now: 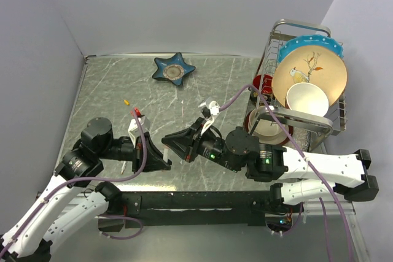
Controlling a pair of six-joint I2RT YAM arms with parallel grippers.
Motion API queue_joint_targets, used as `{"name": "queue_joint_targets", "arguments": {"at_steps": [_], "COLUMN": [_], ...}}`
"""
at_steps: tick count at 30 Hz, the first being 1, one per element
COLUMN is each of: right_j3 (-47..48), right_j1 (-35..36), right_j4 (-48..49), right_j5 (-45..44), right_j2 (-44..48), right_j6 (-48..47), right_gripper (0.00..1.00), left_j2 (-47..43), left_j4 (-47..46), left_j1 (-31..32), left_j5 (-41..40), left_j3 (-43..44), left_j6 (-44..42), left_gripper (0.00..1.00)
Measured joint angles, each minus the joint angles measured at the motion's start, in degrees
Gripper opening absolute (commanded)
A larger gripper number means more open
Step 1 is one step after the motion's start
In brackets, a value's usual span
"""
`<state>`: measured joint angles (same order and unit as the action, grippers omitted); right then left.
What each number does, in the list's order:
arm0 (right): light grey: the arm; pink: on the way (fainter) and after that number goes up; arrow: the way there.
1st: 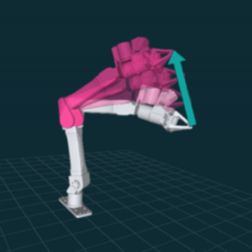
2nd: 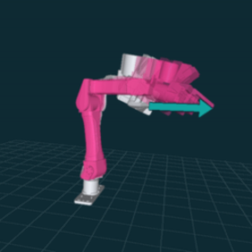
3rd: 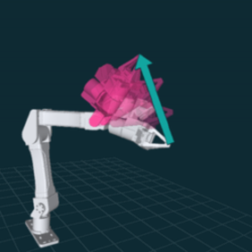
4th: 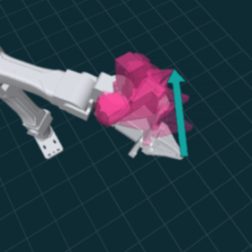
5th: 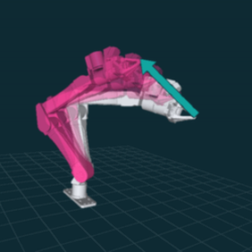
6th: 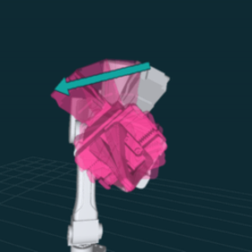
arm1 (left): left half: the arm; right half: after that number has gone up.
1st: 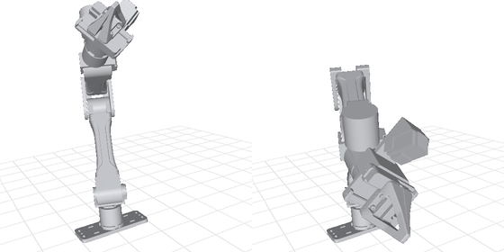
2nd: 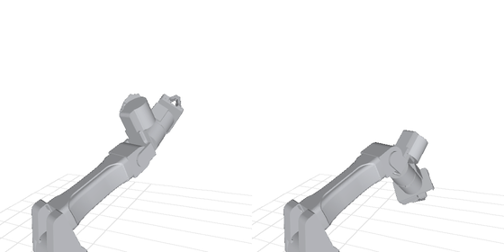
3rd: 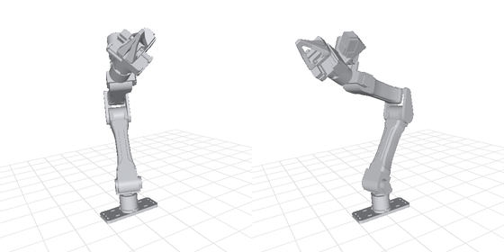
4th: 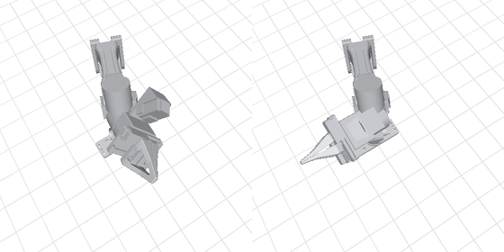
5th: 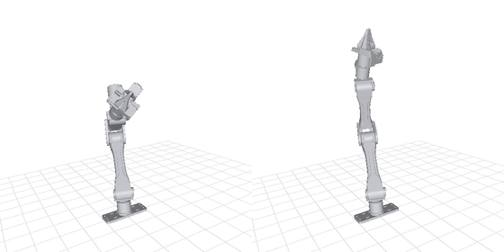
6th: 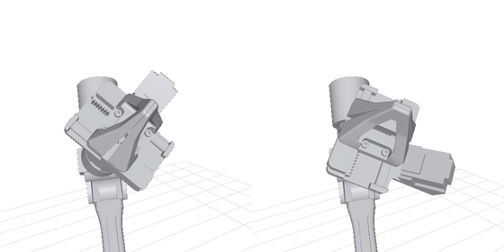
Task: Insert the pens into the pen caps
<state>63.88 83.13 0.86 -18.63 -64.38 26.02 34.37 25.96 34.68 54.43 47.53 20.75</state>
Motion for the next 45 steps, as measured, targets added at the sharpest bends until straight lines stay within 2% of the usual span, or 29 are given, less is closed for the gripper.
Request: {"name": "queue_joint_targets", "arguments": {"at_steps": [10,17,26,33,41,45], "right_j3": [0.6,1.6,7.7,9.9,5.9,5.2], "right_j1": [0.4,2.1,2.9,3.7,3.7,3.7], "right_j4": [0.6,1.0,-5.9,-11.1,-6.9,-5.2], "right_j5": [1.1,-0.5,-3.4,-9.0,-7.7,-5.8], "right_j2": [-0.1,1.4,-1.4,-3.4,-2.4,-1.5], "right_j6": [0.4,-1.6,0.3,4.6,2.6,0.6], "right_gripper": [0.00,0.00,0.00,0.00,0.00,0.00], "left_j2": [0.0,2.3,2.2,2.4,4.0,4.0], "left_j4": [-1.5,-1.9,-1.8,2.3,9.1,8.4], "left_j1": [0.0,0.1,0.1,0.1,0.1,0.1], "left_j5": [1.5,3.6,3.5,0.4,0.2,1.0], "left_j3": [0.3,4.3,4.3,4.4,6.6,6.9], "left_j6": [-0.1,0.3,0.3,-1.1,-3.5,-3.5], "left_gripper": [0.01,0.01,0.01,0.01,0.01,0.01]}}
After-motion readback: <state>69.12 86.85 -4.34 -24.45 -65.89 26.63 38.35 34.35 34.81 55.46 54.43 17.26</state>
